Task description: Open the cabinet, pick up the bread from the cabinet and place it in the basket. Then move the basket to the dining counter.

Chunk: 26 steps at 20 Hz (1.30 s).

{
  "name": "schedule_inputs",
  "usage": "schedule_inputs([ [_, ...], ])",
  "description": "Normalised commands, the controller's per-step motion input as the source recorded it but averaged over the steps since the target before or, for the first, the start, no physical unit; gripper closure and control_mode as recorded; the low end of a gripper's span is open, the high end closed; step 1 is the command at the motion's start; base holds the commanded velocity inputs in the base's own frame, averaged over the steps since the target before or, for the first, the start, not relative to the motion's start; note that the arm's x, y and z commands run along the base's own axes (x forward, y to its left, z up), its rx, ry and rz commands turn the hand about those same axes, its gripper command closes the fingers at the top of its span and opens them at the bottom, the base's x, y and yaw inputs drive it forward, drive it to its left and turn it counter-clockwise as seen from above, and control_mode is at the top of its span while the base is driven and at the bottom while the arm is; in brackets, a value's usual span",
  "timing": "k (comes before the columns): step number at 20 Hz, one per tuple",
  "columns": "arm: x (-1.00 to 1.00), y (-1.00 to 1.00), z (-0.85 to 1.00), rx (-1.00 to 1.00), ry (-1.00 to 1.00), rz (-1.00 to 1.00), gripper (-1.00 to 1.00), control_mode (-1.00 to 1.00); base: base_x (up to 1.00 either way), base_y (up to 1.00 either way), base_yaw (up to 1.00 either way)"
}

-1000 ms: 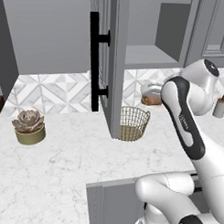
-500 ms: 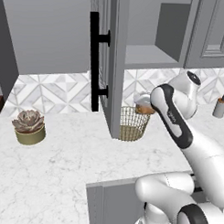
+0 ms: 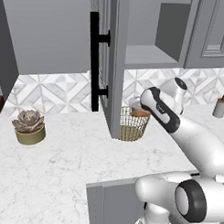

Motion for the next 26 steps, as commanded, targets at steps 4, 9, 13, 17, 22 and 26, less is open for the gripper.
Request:
schedule_inputs([
  [4,0.48,0.00,-0.37,0.00,0.07,0.00,1.00,-1.00,0.00,0.00,0.00],
  [9,0.50,0.00,-0.16,-0.01,0.08,0.00,1.00,-1.00,0.00,0.00,0.00],
  [13,0.34,0.00,-0.32,-0.03,0.03,0.00,1.00,-1.00,0.00,0.00,0.00],
  [17,0.32,0.00,-0.66,-0.07,0.01,0.00,1.00,-1.00,0.00,0.00,0.00],
  [22,0.21,0.00,-0.44,-0.03,0.00,0.00,1.00,-1.00,0.00,0.00,0.00],
  [26,0.14,0.00,-0.08,0.00,0.02,0.00,1.00,-1.00,0.00,0.00,0.00],
])
